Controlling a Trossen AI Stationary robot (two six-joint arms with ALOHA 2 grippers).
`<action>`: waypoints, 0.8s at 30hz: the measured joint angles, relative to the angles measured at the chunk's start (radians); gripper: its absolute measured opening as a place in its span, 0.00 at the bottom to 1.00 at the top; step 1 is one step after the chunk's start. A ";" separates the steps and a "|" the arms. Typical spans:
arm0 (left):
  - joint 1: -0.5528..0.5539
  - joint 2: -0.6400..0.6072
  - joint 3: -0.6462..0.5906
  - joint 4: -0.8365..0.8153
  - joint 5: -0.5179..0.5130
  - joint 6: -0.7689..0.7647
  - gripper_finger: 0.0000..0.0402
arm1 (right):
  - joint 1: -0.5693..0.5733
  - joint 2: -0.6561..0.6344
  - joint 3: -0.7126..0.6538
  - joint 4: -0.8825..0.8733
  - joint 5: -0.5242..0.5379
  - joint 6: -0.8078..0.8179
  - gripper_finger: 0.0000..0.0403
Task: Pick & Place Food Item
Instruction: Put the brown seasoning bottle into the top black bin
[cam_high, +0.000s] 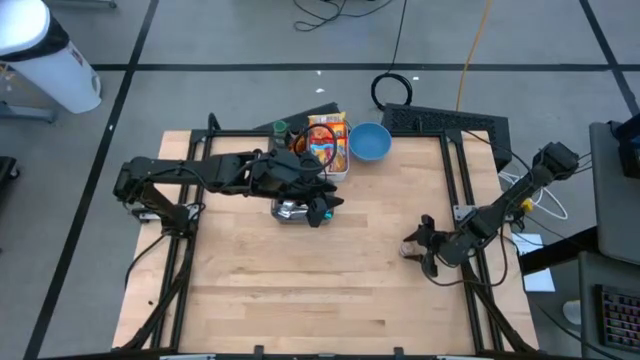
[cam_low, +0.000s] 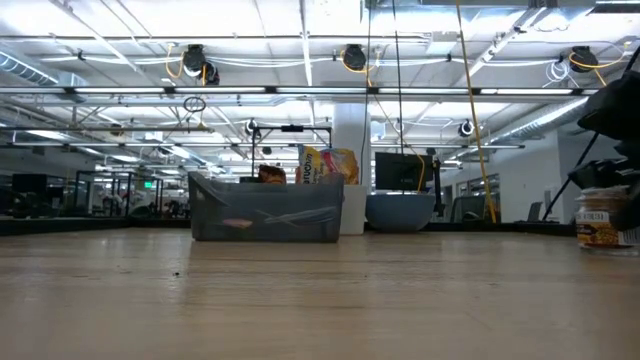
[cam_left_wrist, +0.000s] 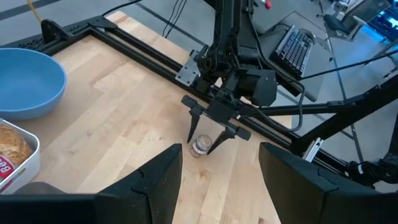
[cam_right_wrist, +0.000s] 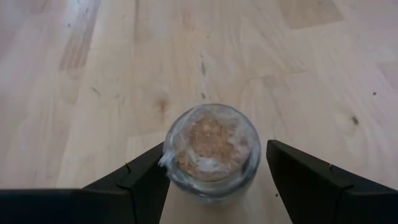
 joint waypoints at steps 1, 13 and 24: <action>0.000 0.000 0.000 0.000 0.000 0.000 0.56 | 0.000 0.000 -0.003 0.003 0.008 0.002 0.63; 0.000 0.000 0.000 0.002 -0.001 0.000 0.56 | 0.000 0.037 -0.009 0.011 0.020 -0.024 0.63; 0.000 0.000 0.000 0.002 -0.001 0.000 0.56 | 0.000 0.120 -0.011 0.046 0.023 0.025 0.58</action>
